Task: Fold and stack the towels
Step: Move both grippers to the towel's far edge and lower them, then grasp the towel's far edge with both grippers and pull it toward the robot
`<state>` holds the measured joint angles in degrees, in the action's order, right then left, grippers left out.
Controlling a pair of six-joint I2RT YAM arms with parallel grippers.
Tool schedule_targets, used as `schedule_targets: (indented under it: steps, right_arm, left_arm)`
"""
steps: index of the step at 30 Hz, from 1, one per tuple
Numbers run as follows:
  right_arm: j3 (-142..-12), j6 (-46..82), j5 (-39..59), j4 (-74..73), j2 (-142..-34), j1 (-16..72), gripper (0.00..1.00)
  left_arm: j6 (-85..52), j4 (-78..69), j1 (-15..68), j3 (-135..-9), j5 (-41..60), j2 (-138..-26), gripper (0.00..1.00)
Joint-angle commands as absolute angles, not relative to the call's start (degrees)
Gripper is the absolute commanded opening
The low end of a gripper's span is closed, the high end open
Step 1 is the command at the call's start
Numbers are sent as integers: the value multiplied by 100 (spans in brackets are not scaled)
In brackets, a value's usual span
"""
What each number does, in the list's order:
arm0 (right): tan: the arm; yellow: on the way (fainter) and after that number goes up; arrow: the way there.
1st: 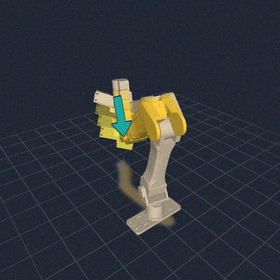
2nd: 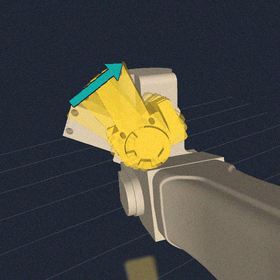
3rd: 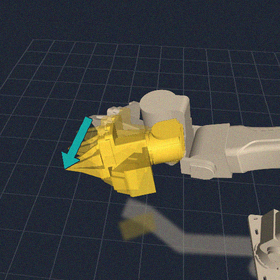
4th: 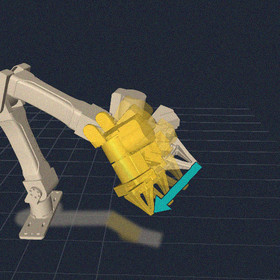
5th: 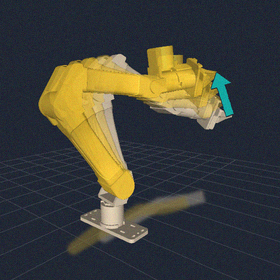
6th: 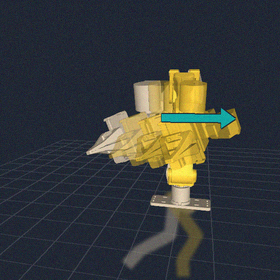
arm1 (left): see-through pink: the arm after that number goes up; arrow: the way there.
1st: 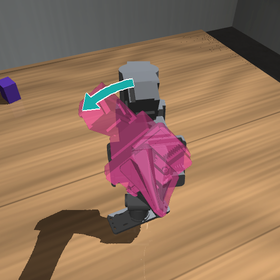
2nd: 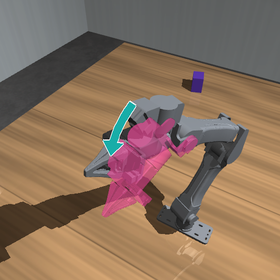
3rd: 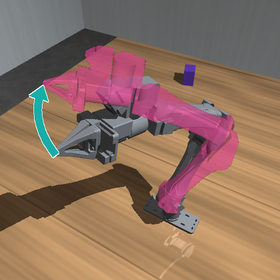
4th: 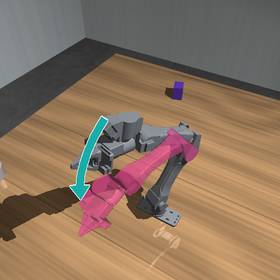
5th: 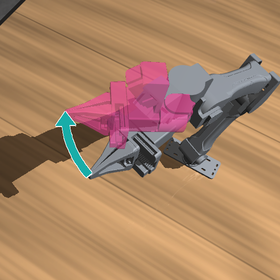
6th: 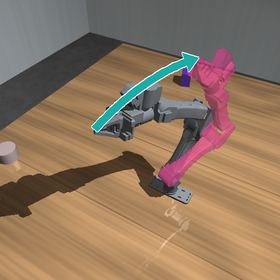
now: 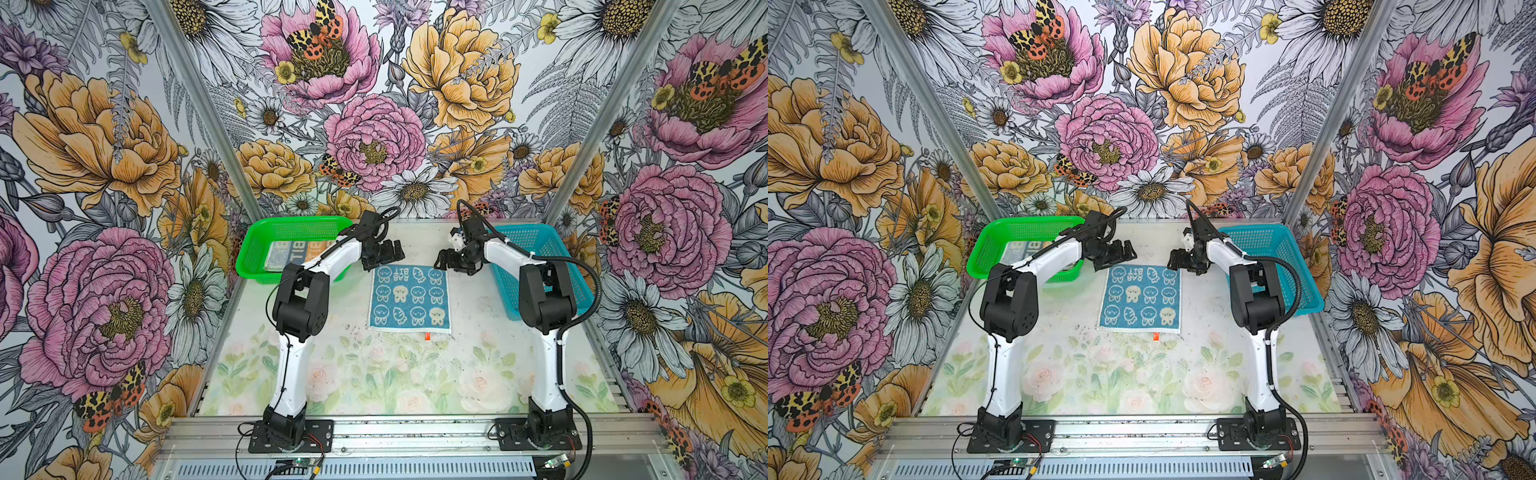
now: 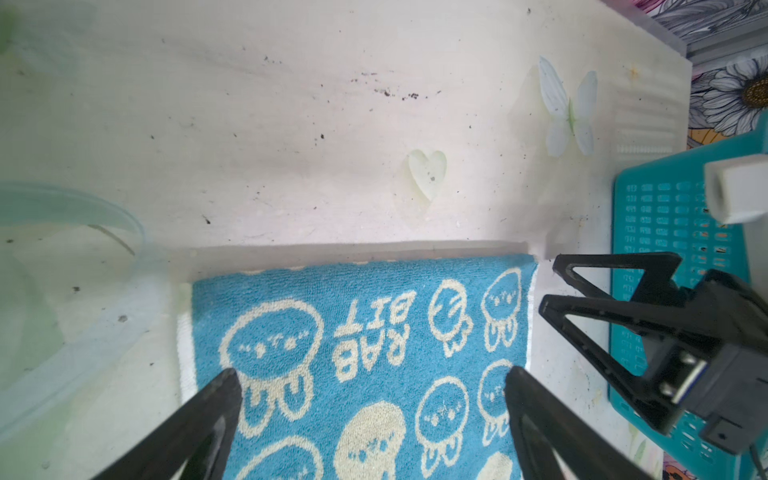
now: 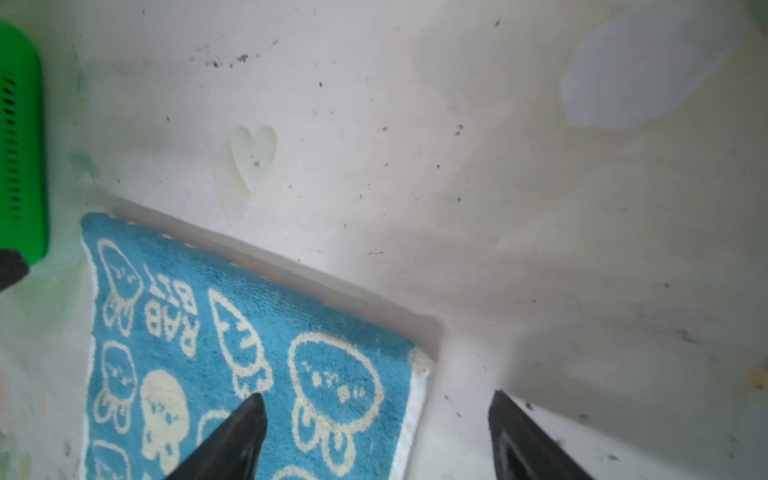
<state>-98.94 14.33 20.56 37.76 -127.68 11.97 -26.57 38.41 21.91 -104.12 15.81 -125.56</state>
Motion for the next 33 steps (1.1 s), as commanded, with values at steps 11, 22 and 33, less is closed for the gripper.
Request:
schedule_targets:
  steps: [11, 22, 33]
  right_arm:
    - [-10415, 832, 1309, 4181, -13309, 1372, 55]
    - [-10521, 763, 1226, 4313, -13486, 1522, 33]
    - [-10719, 766, 974, 4498, -13550, 1437, 0]
  left_arm:
    - [-2505, 3892, 2285, -10275, 1557, -12426, 99]
    - [-2469, 3887, 2302, -10171, 1561, -12395, 99]
    - [-2461, 3913, 2336, -10085, 1614, -12279, 99]
